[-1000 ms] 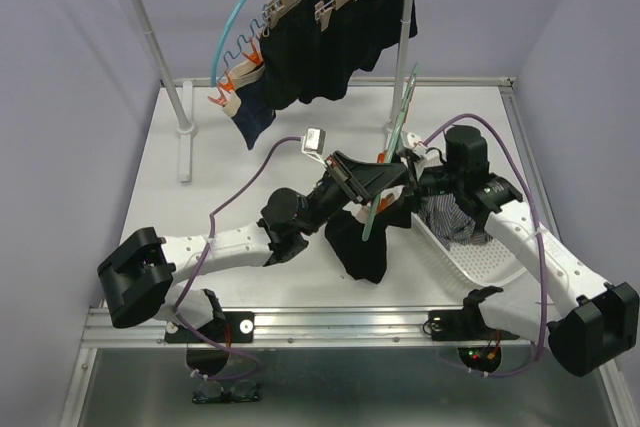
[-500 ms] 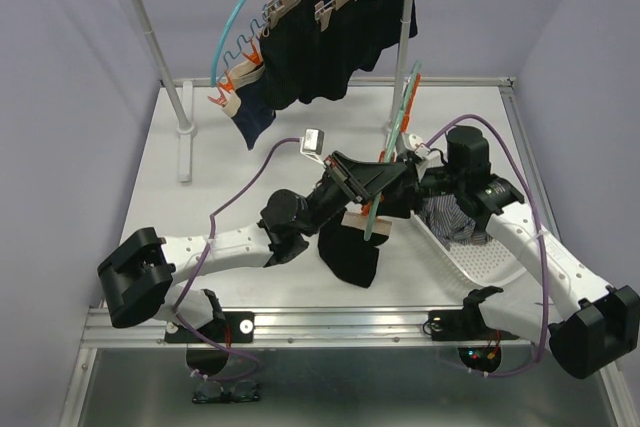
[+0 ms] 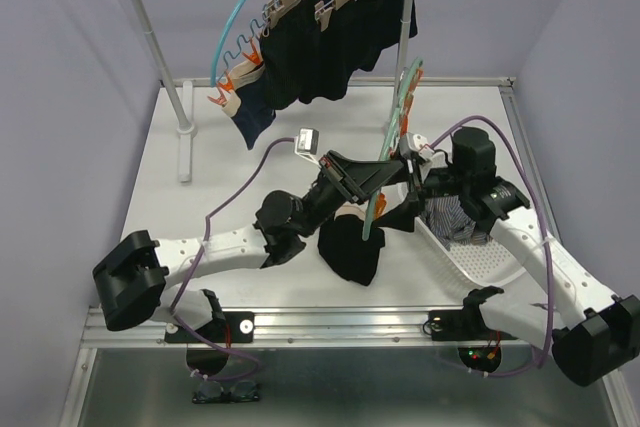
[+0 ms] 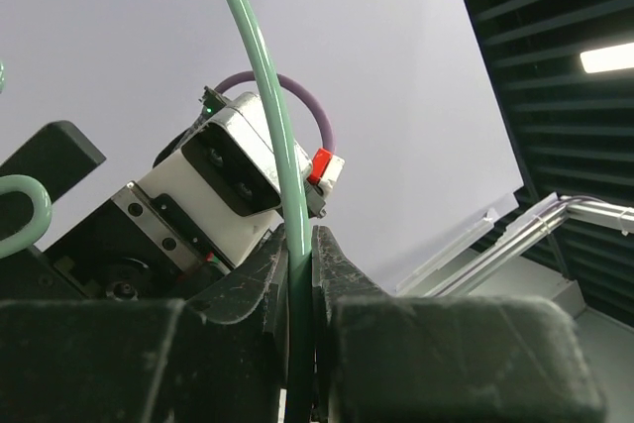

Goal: Remove the underwear clipped to the hanger
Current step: Remove the underwear from the hanger.

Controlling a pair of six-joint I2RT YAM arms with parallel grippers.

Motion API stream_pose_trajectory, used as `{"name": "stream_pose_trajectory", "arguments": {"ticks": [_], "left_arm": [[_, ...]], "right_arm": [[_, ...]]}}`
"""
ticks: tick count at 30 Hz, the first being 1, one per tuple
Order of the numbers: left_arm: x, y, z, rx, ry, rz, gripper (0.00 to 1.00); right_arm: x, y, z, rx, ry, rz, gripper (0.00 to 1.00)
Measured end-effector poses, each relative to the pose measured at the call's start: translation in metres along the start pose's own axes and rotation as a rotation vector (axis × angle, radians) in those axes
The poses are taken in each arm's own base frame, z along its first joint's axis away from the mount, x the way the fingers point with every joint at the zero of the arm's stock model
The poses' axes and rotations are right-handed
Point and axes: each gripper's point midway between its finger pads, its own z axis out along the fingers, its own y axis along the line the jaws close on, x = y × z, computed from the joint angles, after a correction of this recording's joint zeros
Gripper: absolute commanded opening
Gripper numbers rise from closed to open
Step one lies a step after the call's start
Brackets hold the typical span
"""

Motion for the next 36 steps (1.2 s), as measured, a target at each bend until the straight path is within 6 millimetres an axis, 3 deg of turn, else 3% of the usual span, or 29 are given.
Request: {"name": "stream_pose_trajectory", "arguments": {"ticks": [7, 18, 22, 28, 33, 36], "left_arm": [[-0.01, -0.022, -0.016, 0.035, -0.022, 0.031, 0.0], [-0.034, -0.068, -0.04, 0.106, -0.083, 0.103, 0.0], [-0.035, -0.074, -0.05, 0.078, -0.054, 0.154, 0.0], [-0.037, -0.078, -0.073, -0.002, 0.011, 0.301, 0.0], [-0.054, -0.109, -0.091, -0.037, 0.025, 0.448, 0.0], [-0.071, -0.14, -0.101, -0.042, 0.006, 0.522, 0.0]], "right_arm": [[-0.004, 0.004, -0.006, 0.044, 0.005, -0.043, 1.0], [0.025, 0.003, -0.025, 0.17, 0.139, -0.096, 1.0], [0.028, -0.001, -0.042, 0.274, 0.187, -0.142, 1.0], [0.033, -0.023, -0.076, 0.508, 0.255, -0.188, 1.0], [0.073, -0.042, -0.095, 0.642, 0.338, -0.125, 1.0], [0.099, -0.051, -0.101, 0.684, 0.383, -0.072, 1.0]]}}
